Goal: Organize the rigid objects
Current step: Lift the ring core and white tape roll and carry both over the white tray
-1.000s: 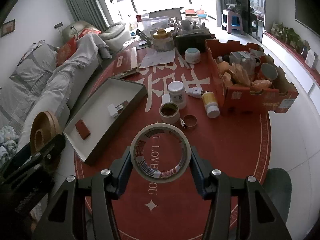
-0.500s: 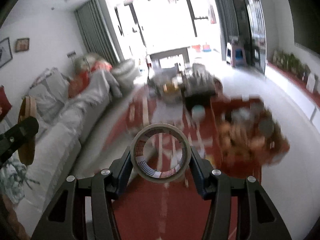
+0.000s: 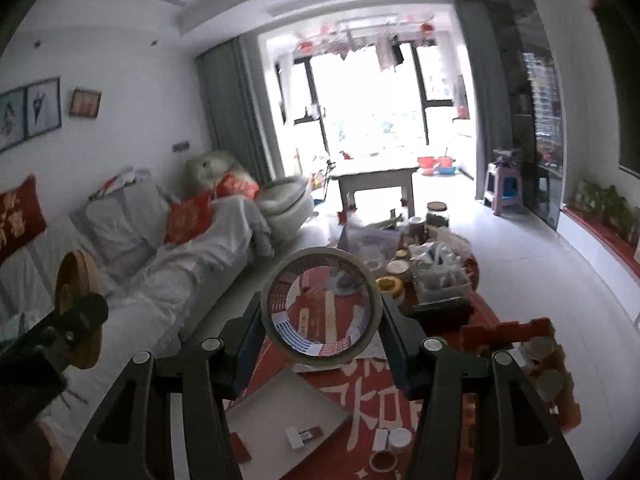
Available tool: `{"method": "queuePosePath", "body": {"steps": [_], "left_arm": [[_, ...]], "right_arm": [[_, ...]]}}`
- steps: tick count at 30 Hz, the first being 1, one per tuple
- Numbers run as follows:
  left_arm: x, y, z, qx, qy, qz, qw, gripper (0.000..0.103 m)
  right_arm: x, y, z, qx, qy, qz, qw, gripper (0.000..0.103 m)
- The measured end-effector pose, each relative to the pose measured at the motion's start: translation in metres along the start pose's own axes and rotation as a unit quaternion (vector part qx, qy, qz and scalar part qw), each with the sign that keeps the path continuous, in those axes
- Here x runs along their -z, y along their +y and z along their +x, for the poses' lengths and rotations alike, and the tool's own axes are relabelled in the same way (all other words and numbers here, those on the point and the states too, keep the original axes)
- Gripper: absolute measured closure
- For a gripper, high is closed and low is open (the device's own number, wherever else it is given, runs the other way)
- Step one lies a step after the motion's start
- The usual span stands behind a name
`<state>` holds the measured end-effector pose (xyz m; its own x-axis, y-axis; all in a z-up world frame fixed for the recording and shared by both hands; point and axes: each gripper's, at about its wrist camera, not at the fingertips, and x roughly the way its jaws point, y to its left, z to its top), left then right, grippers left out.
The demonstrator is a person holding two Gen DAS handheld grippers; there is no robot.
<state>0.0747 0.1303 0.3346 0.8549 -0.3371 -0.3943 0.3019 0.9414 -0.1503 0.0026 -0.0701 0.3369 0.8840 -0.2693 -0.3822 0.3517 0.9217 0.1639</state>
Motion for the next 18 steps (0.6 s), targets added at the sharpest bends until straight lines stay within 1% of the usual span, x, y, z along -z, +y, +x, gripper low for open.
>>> {"method": "queuePosePath", "body": {"steps": [2, 5, 7, 9, 11, 14, 18], "left_arm": [[0.01, 0.016, 0.023, -0.025, 0.021, -0.007, 0.9995, 0.015], [0.023, 0.03, 0.05, -0.049, 0.041, -0.01, 0.9979, 0.015], [0.031, 0.04, 0.069, -0.055, 0.06, -0.019, 0.9965, 0.015], [0.042, 0.05, 0.086, -0.058, 0.08, -0.031, 0.9947, 0.015], [0.054, 0.056, 0.103, -0.073, 0.096, -0.028, 0.9923, 0.015], [0.075, 0.061, 0.127, -0.103, 0.118, -0.015, 0.9875, 0.015], [0.103, 0.069, 0.157, -0.12, 0.157, -0.011, 0.9802, 0.015]], "right_arm": [[0.006, 0.013, 0.022, -0.008, 0.023, -0.008, 1.0, 0.048], [0.019, 0.031, 0.054, -0.014, 0.061, -0.019, 0.998, 0.048], [0.03, 0.041, 0.077, -0.016, 0.091, -0.027, 0.995, 0.048], [0.041, 0.046, 0.091, -0.018, 0.109, -0.034, 0.993, 0.048], [0.056, 0.054, 0.11, -0.018, 0.131, -0.048, 0.99, 0.048], [0.075, 0.056, 0.131, -0.017, 0.162, -0.053, 0.985, 0.048], [0.101, 0.052, 0.159, -0.009, 0.205, -0.048, 0.978, 0.048]]}}
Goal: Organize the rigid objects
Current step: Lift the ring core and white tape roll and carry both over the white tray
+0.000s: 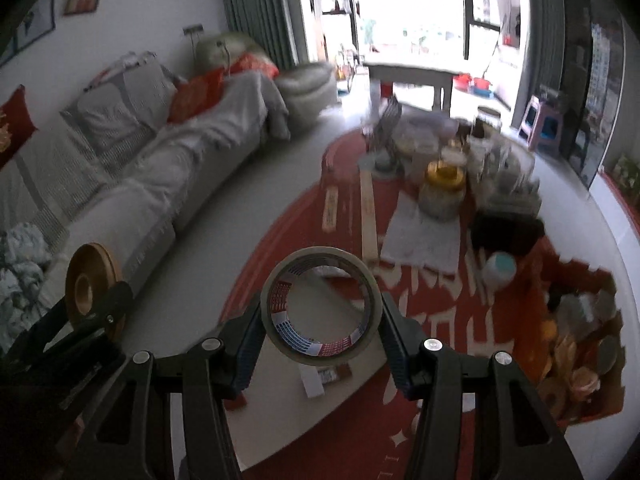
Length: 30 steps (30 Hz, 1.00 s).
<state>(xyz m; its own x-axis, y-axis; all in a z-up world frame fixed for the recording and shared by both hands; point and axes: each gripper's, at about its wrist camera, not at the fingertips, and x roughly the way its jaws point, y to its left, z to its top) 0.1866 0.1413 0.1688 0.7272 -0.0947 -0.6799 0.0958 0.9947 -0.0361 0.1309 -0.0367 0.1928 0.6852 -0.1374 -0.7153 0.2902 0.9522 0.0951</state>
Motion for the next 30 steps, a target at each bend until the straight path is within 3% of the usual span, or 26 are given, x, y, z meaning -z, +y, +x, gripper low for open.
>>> {"method": "queuePosePath", "body": {"steps": [5, 11, 22, 30], "left_arm": [[0.026, -0.013, 0.042, -0.017, 0.052, 0.033, 0.998, 0.015], [0.048, -0.02, 0.071, -0.01, 0.103, 0.05, 0.9933, 0.015], [0.053, -0.03, 0.095, -0.007, 0.124, 0.065, 0.9901, 0.015], [0.057, -0.035, 0.108, -0.007, 0.136, 0.073, 0.988, 0.015]], "right_arm": [[0.018, -0.009, 0.04, 0.011, 0.054, 0.008, 0.998, 0.048], [0.033, -0.015, 0.075, 0.015, 0.1, 0.015, 0.995, 0.048], [0.046, -0.018, 0.116, 0.017, 0.151, 0.023, 0.988, 0.048], [0.048, -0.019, 0.133, 0.021, 0.165, 0.022, 0.986, 0.048]]}}
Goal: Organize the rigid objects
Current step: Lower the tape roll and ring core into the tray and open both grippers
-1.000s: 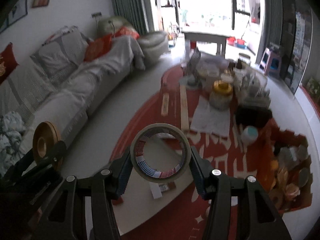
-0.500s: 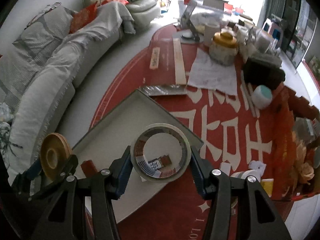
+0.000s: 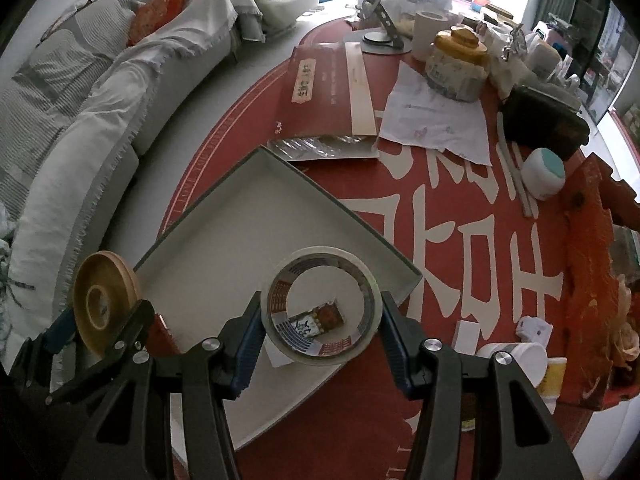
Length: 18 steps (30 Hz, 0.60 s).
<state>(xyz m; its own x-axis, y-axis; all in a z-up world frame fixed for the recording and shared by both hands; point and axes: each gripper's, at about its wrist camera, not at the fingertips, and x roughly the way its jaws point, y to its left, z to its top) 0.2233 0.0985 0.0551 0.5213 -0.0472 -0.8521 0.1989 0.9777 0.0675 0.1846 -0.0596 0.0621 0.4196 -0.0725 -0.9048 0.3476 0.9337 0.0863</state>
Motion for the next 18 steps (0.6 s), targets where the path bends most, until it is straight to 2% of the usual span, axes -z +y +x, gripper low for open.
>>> {"method": "queuePosePath", "body": {"steps": [18], "left_arm": [[-0.002, -0.004, 0.024, 0.009, 0.022, 0.006, 0.9997, 0.015]], "right_arm": [[-0.007, 0.001, 0.025, 0.003, 0.018, 0.0, 1.0, 0.048]]}}
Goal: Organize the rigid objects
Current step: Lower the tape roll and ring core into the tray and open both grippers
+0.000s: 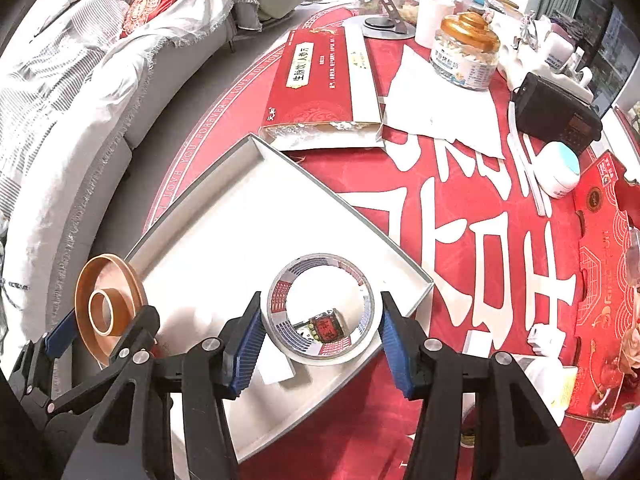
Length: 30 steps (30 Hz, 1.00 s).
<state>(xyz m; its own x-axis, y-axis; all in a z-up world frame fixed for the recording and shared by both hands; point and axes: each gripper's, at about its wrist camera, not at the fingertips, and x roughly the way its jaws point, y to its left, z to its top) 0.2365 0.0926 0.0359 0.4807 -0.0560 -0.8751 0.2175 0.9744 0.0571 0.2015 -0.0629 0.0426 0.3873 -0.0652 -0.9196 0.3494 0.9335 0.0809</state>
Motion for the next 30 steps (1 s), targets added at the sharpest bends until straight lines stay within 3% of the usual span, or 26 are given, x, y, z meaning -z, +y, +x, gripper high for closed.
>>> {"method": "queuePosePath", "body": {"steps": [20, 22, 23, 24, 26, 30], "left_arm": [[0.002, -0.001, 0.022, 0.013, 0.016, 0.019, 0.9996, 0.013], [0.005, -0.003, 0.024, 0.013, 0.021, 0.027, 0.9994, 0.008], [0.006, -0.003, 0.024, 0.015, 0.024, 0.028, 0.9992, 0.008], [0.007, -0.004, 0.024, 0.021, 0.027, 0.029, 0.999, 0.006], [0.008, -0.004, 0.022, 0.024, 0.029, 0.03, 0.9988, 0.0], [0.008, -0.001, 0.009, 0.04, 0.025, 0.023, 0.9986, 0.0]], "right_arm": [[-0.008, 0.01, 0.029, -0.007, 0.026, -0.02, 0.999, 0.047], [-0.007, 0.011, 0.032, -0.03, 0.035, -0.024, 0.999, 0.035], [-0.007, 0.011, 0.032, -0.036, 0.036, -0.025, 0.998, 0.011], [-0.007, 0.012, 0.031, -0.043, 0.032, -0.023, 0.998, 0.002], [-0.006, 0.01, 0.022, -0.057, 0.008, -0.017, 0.998, 0.002], [-0.005, 0.008, 0.01, -0.058, 0.008, -0.022, 0.998, 0.002]]}}
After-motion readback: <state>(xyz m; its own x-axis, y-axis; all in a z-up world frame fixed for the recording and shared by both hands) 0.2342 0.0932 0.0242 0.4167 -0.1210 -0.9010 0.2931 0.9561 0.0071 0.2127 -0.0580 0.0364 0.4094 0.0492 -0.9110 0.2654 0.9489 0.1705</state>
